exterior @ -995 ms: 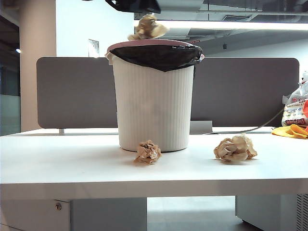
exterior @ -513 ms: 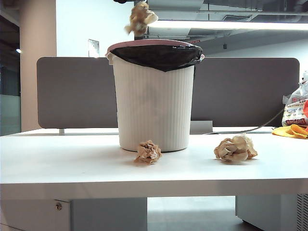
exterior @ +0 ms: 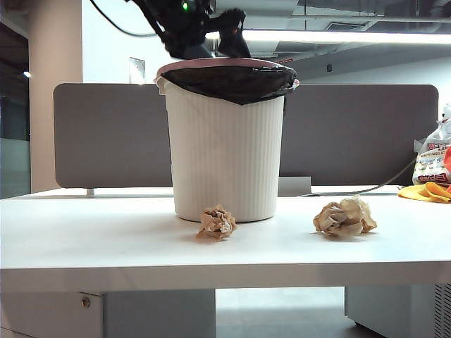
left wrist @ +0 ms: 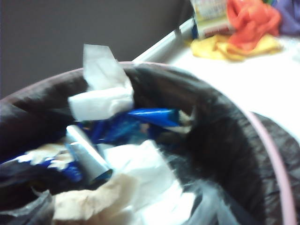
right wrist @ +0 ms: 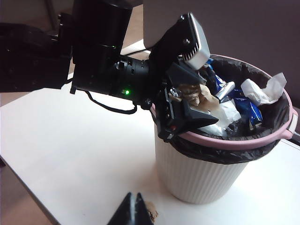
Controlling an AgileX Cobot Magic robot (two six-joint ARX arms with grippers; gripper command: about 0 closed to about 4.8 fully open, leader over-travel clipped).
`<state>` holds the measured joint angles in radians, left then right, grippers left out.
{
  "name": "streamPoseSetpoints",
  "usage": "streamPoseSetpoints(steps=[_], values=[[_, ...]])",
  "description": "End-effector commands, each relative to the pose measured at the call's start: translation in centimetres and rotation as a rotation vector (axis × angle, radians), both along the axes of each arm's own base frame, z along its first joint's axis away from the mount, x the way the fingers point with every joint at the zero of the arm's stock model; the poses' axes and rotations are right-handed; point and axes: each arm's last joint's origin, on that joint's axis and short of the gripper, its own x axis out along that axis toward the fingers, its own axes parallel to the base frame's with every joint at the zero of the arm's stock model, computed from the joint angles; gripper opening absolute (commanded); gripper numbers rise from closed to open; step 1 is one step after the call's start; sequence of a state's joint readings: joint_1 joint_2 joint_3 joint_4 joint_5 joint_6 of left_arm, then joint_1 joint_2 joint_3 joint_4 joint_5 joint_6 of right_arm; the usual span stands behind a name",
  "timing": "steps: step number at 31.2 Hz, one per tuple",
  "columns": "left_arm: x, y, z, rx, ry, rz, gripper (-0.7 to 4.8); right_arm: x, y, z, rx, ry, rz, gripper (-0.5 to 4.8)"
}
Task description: Pick up all the trash on the table and put it in the trash can.
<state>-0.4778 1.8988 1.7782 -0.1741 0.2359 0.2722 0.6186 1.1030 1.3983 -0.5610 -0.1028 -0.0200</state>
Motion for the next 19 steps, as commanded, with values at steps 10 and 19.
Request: streamPoseSetpoints(steps=[10, 19], values=[[-1.1, 0.6, 4.1, -0.143, -0.173, 0.004, 4.79, 0.2, -0.2, -0.3, -0.009, 0.006, -0.005, -0.08], [-2.1, 1.2, 6.7, -0.3, -0.221, 0.057, 0.59, 0.2, -0.2, -0.3, -0.008, 0.003, -0.005, -0.08]])
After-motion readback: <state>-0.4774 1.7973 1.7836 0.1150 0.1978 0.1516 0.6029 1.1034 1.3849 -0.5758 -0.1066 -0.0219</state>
